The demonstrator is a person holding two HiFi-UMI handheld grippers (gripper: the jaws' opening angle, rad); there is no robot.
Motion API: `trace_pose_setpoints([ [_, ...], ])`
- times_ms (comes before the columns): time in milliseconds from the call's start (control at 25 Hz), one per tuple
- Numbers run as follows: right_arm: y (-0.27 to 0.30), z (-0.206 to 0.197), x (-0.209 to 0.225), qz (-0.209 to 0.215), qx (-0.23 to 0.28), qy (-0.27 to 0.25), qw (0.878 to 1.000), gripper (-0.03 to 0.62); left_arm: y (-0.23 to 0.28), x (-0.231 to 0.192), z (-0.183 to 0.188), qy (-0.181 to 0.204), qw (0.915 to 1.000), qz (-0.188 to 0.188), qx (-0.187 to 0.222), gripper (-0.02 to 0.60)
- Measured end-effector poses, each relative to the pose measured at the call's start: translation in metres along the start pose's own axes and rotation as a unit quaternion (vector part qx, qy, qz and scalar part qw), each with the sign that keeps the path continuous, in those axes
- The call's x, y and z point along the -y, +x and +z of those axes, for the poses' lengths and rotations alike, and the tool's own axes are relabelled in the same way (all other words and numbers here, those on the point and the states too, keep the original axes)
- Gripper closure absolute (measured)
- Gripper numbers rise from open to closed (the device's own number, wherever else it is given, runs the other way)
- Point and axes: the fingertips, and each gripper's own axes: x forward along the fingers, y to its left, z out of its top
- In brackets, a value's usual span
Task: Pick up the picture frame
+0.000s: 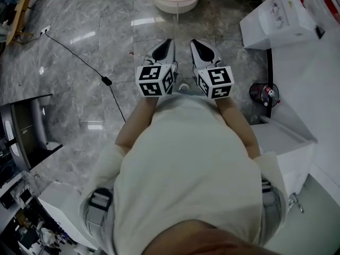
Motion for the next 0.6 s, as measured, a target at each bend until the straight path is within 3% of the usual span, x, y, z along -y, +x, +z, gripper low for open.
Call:
trace_pose_setpoints([
  [600, 0.035, 0.001, 0.024, 0.008, -0.011, 0.019, 1.0, 0.595, 0.034, -0.024, 0.001, -0.015, 0.9995, 0.016, -0.023, 0.563],
])
